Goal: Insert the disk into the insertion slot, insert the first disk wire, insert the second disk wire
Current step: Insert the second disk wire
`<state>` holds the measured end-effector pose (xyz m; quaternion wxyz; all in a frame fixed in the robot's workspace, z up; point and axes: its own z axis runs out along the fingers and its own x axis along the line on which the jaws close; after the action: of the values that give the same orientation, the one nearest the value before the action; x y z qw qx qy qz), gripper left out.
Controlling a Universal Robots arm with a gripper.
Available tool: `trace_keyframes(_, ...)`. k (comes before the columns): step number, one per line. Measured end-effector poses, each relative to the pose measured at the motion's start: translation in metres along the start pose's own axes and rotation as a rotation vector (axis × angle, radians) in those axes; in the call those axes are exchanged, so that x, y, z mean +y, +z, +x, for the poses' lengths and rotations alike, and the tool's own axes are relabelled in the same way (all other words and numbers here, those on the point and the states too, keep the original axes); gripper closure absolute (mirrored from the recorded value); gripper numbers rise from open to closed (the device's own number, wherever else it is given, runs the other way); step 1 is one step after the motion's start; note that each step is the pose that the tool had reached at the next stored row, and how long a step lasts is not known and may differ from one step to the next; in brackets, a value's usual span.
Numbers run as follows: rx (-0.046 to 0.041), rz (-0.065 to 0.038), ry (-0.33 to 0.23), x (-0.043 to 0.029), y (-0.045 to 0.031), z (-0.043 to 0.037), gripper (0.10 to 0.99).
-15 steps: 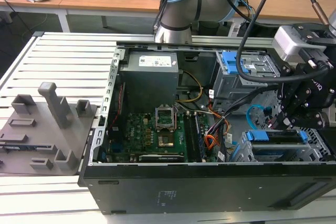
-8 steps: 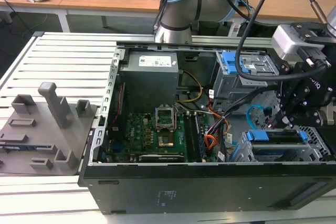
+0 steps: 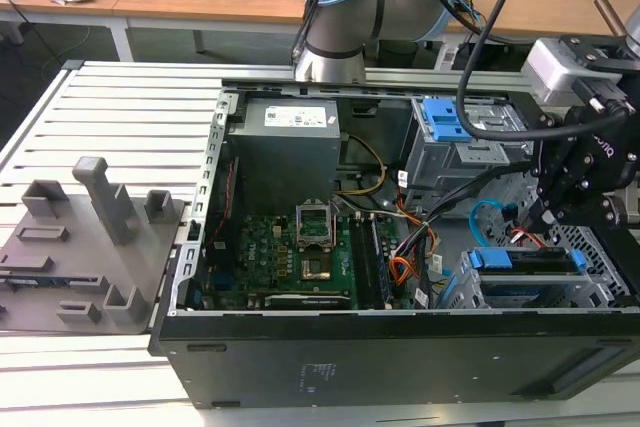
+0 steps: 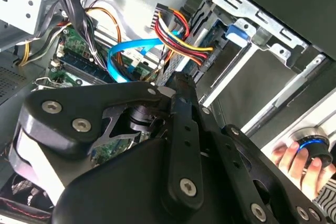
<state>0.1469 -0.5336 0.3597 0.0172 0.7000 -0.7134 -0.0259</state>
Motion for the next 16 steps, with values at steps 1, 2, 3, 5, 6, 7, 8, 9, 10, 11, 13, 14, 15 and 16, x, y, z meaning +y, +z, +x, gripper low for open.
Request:
trace_keyframes(1,0.0002,0.0,0.0,0.0001,-0.0016,-0.0002,0.98)
trace_keyframes(2,0.0005,0.0,0.0,0.0002,-0.004,-0.0004,0.98)
trace_keyframes(3,0.0008,0.0,0.0,0.0003,-0.0065,-0.0006,0.98)
trace_keyframes(5,0.0017,0.0,0.0,0.0007,-0.0119,-0.0011,0.98)
trace_keyframes(6,0.0027,0.0,0.0,0.0009,-0.0154,-0.0016,0.98)
trace_keyframes(7,0.0027,0.0,0.0,0.0009,-0.0159,-0.0017,0.98)
trace_keyframes(8,0.0025,0.0,0.0,0.0009,-0.0158,-0.0017,0.98)
trace_keyframes(9,0.0025,0.0,0.0,0.001,-0.0159,-0.0017,0.98)
trace_keyframes(10,0.0028,0.0,0.0,0.0009,-0.016,-0.0017,0.98)
trace_keyframes(11,0.0028,0.0,0.0,0.001,-0.0161,-0.0017,0.98)
trace_keyframes(13,0.0028,0.0,0.0,0.001,-0.0161,-0.0017,0.98)
trace_keyframes(14,0.0028,0.0,0.0,0.001,-0.0161,-0.0017,0.98)
trace_keyframes(15,0.0028,0.0,0.0,0.001,-0.0161,-0.0017,0.98)
trace_keyframes(16,0.0028,0.0,0.0,0.001,-0.0162,-0.0017,0.98)
